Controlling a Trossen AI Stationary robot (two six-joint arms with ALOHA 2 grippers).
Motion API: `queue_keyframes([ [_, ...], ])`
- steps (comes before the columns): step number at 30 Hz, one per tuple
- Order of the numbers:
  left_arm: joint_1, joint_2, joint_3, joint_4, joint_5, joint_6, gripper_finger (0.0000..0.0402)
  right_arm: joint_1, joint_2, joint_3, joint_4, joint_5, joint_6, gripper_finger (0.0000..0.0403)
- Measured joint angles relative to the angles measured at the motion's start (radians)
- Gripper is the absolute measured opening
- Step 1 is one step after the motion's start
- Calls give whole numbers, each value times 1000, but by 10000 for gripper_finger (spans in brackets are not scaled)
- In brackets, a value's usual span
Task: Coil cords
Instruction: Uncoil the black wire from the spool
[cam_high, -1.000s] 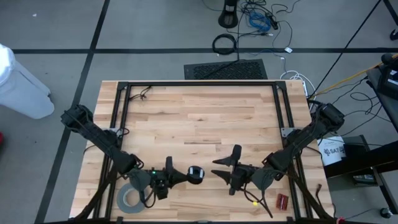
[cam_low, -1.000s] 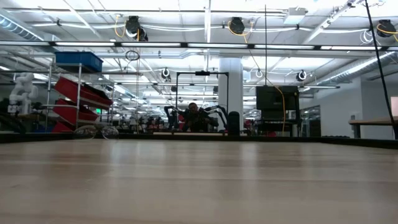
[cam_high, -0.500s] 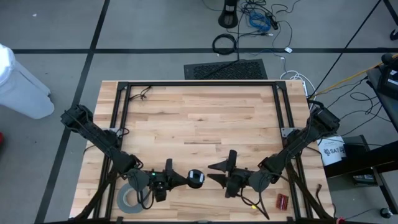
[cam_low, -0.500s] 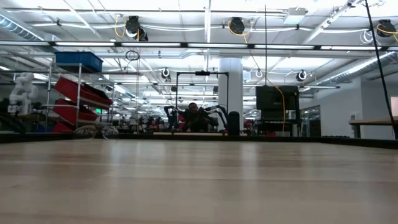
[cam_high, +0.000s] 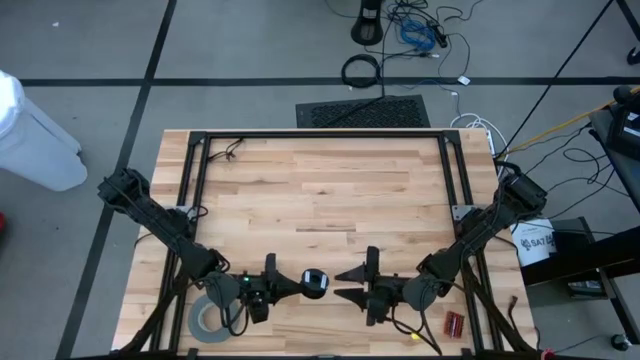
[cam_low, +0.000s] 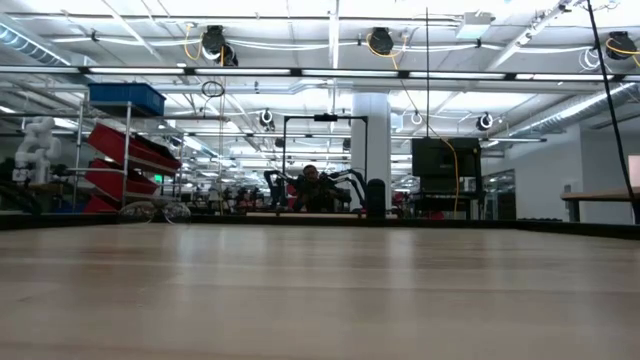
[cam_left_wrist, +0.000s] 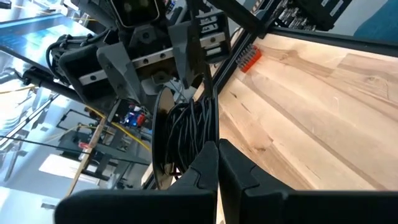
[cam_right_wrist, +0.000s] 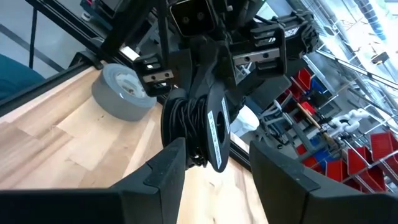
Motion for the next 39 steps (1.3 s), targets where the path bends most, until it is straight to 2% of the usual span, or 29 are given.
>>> queue_keyframes([
  [18, 2, 0, 0, 52, 32, -11, 0, -38, 1, 0, 3, -47, 39, 164],
  [30, 19, 0, 0, 52, 34, -81, 0, -55, 2, 0, 16, -96, 62, 164],
  [39, 31, 0, 0, 52, 50, -113, 0, -67, 2, 0, 23, -96, 63, 120],
])
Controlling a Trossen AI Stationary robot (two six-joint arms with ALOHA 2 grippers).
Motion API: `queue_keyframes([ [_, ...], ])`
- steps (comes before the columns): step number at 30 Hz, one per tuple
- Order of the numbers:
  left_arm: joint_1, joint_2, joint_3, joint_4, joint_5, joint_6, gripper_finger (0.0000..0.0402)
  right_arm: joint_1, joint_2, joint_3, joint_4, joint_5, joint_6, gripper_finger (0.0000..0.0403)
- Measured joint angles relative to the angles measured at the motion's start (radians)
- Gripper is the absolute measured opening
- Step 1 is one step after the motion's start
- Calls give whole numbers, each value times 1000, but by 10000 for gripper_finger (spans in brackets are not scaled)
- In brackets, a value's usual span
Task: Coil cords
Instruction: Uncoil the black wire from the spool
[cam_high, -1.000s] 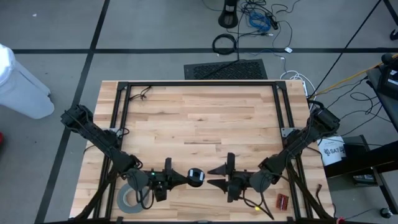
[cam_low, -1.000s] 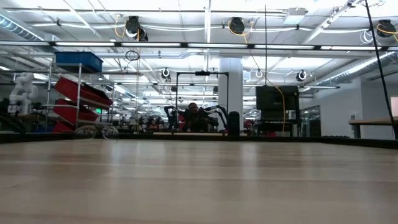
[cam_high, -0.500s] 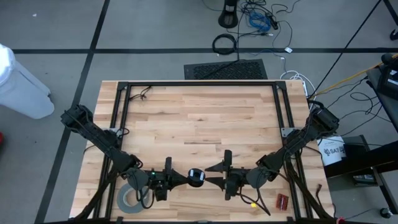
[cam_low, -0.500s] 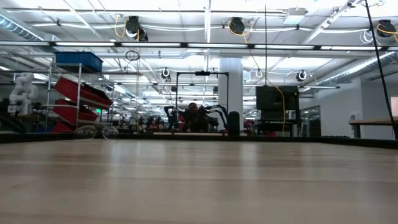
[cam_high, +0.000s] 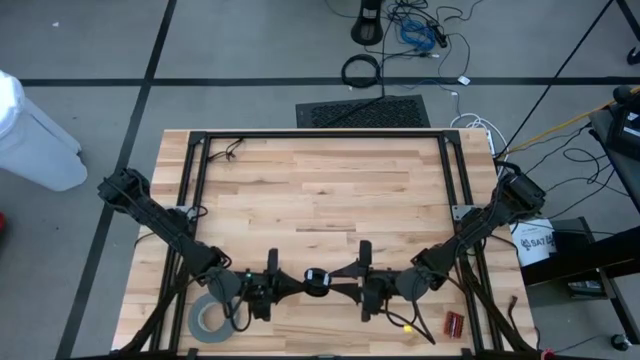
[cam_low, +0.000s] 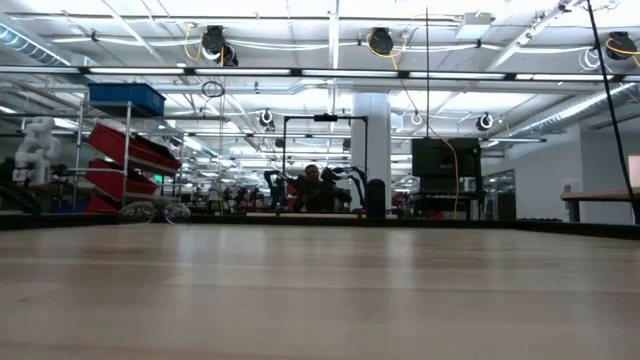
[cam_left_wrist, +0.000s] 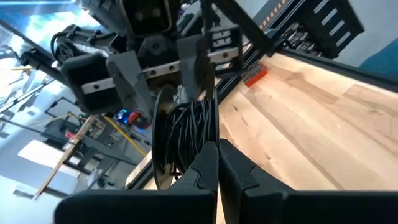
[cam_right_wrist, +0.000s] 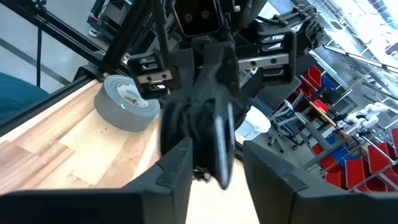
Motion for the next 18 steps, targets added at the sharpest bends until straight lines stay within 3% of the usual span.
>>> queue_keyframes([
  [6, 0, 0, 0, 0, 14, 0, 0, -6, 0, 0, -6, -4, 6, 95],
  [18, 0, 0, 0, 6, 15, -1, 0, -18, 0, 0, -19, -30, 30, 93],
])
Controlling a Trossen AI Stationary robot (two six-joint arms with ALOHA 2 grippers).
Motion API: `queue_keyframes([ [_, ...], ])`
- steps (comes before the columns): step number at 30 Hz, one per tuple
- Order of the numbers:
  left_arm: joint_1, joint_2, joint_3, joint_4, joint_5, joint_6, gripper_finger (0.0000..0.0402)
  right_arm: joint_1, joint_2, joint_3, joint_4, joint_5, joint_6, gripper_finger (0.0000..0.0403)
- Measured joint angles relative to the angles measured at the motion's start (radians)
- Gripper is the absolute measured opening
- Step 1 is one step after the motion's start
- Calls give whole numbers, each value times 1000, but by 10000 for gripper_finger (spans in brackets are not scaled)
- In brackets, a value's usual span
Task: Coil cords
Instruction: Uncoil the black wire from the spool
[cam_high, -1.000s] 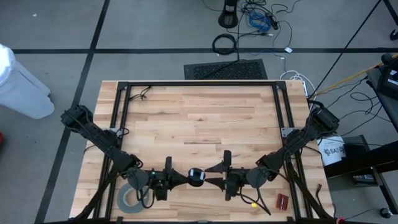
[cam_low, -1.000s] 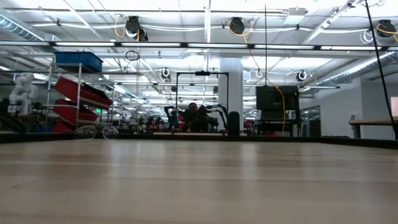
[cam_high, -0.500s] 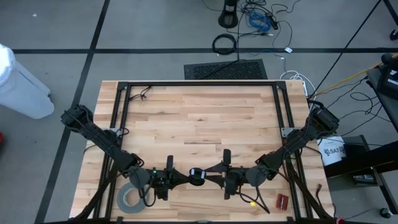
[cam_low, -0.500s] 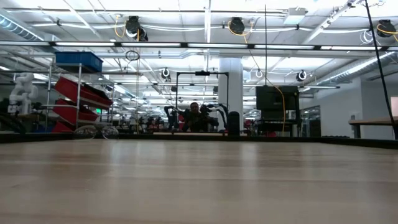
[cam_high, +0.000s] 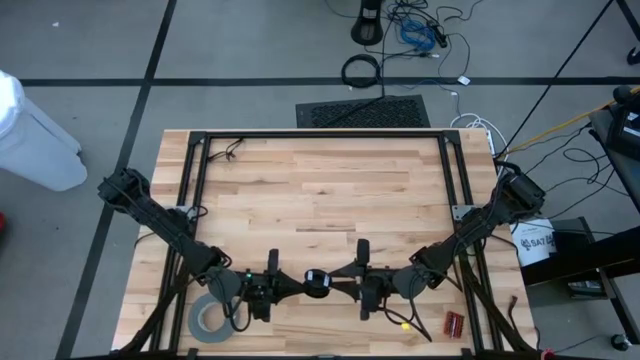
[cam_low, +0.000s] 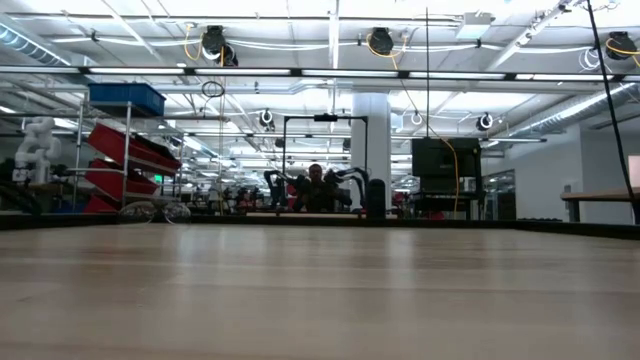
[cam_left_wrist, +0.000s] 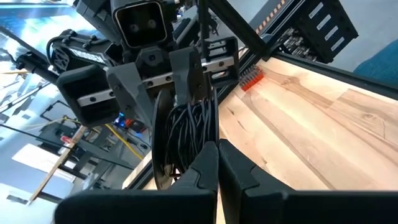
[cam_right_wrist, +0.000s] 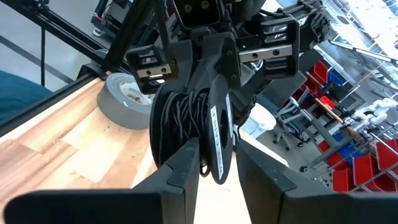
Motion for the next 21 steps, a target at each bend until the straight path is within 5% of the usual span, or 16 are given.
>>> queue_keyframes([
  [11, 2, 0, 0, 0, 6, -6, 0, -21, 0, 0, -15, -70, 28, 7],
  [21, 0, 0, 0, 20, -5, -77, 40, -19, 0, 0, -16, -17, 51, 1],
])
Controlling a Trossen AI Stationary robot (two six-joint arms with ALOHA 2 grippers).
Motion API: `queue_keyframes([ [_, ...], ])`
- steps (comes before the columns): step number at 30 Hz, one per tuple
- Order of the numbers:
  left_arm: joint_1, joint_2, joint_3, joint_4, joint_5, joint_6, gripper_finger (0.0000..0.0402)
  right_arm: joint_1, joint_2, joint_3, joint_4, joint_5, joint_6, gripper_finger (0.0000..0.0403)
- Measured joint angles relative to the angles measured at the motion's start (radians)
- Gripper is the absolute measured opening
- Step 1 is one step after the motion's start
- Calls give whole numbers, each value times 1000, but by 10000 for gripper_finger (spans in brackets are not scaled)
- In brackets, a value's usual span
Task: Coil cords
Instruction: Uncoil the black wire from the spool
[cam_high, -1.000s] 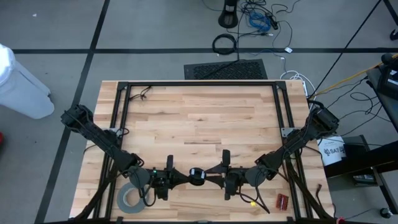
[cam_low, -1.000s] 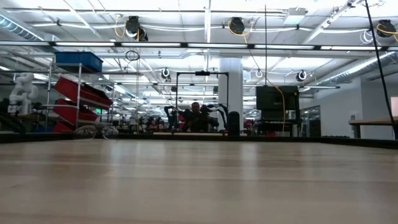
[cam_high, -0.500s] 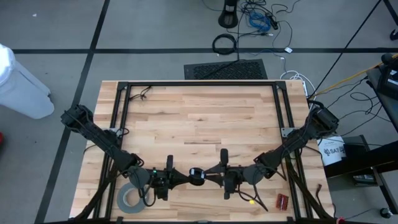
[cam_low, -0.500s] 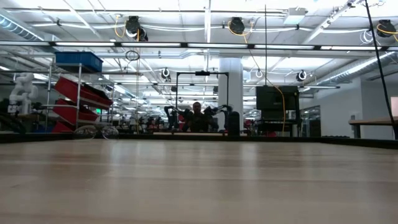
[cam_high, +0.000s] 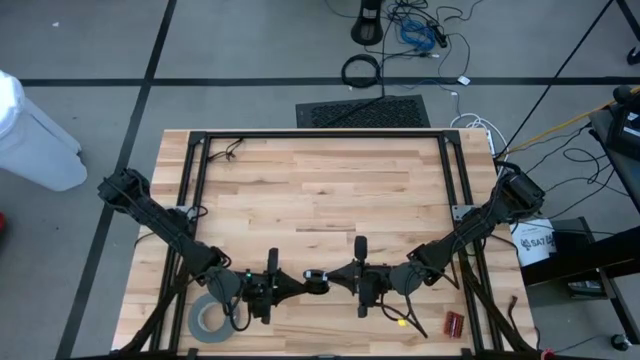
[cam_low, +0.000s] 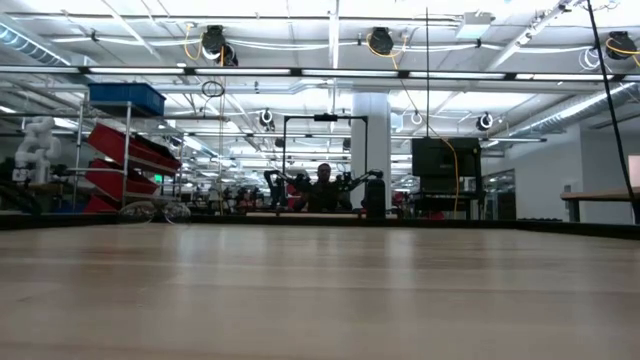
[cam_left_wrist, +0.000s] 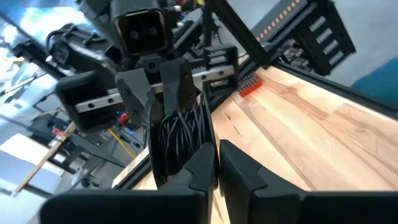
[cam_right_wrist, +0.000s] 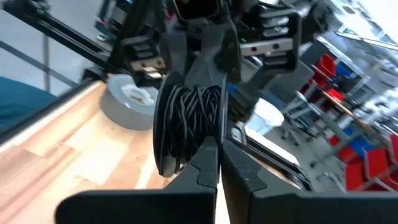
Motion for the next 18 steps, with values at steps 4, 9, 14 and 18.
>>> queue_keyframes([
  [4, -6, 0, 0, 0, -51, 0, 70, 5, 1, 0, -14, 41, 7, 1],
  [9, -26, 0, 0, -1, -131, 3, 96, 5, 1, 0, -41, 113, 47, 0],
  [14, -53, 0, 12, 0, -226, 4, 102, 6, 1, 0, -52, 282, 85, 0],
  [18, -53, 0, 33, 3, -226, -47, 102, 6, 1, 0, -51, 392, 97, 0],
])
